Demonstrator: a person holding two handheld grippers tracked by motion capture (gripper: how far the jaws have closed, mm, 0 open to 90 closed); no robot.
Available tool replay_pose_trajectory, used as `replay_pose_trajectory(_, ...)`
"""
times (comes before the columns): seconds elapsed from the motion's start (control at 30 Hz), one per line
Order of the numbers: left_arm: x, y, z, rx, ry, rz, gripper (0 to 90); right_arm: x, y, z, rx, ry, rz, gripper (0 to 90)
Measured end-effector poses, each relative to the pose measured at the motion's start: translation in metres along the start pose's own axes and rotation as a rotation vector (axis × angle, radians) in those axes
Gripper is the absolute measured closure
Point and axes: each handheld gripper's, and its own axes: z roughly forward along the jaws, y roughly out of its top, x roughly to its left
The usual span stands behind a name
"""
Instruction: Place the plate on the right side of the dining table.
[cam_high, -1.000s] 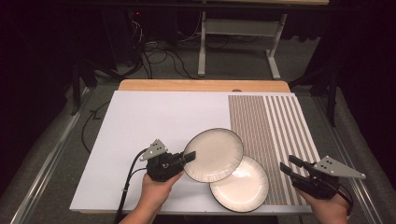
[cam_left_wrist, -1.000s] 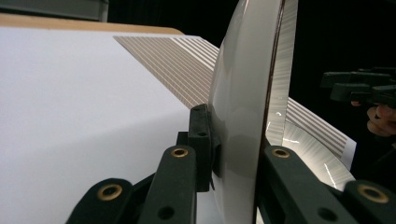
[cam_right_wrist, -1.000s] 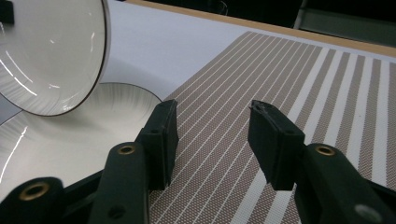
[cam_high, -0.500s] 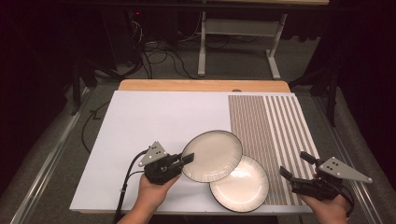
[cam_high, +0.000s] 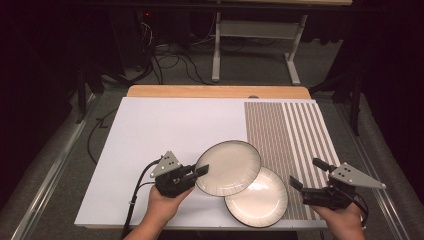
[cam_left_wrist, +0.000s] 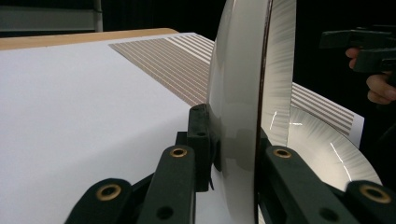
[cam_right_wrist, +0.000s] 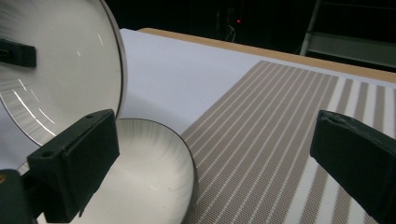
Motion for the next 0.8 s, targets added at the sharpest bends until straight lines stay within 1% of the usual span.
replay_pose_trajectory(0.17, 0.0, 0.0, 0.001, 0.004, -0.003, 0.0, 79.4, 0.009, 0.005, 0.015, 0.025, 0.048, -0.02, 5.9)
replay_pose_trajectory(0.33, 0.0, 0.0, 0.001, 0.005, -0.004, 0.001, 79.5, 0.019, 0.01, 0.032, 0.051, 0.098, -0.016, 10.5)
replay_pose_trajectory(0.4, 0.0, 0.0, 0.001, 0.006, -0.003, 0.002, 79.4, 0.024, 0.013, 0.039, 0.057, 0.117, -0.023, 13.0)
replay_pose_trajectory(0.43, 0.0, 0.0, 0.001, 0.005, -0.002, 0.004, 79.4, 0.026, 0.014, 0.043, 0.064, 0.127, -0.021, 15.4)
replay_pose_trajectory(0.5, 0.0, 0.0, 0.001, 0.005, -0.002, 0.007, 79.4, 0.031, 0.016, 0.052, 0.087, 0.137, -0.016, 17.3)
replay_pose_trajectory(0.6, 0.0, 0.0, 0.001, 0.006, -0.003, 0.004, 79.5, 0.037, 0.018, 0.063, 0.106, 0.15, -0.022, 23.2)
replay_pose_trajectory(0.7, 0.0, 0.0, 0.001, 0.006, -0.004, 0.005, 79.4, 0.042, 0.019, 0.072, 0.128, 0.152, -0.027, 31.9)
replay_pose_trajectory(0.8, 0.0, 0.0, 0.001, 0.006, -0.005, 0.009, 79.4, 0.044, 0.019, 0.078, 0.142, 0.168, -0.01, 42.3)
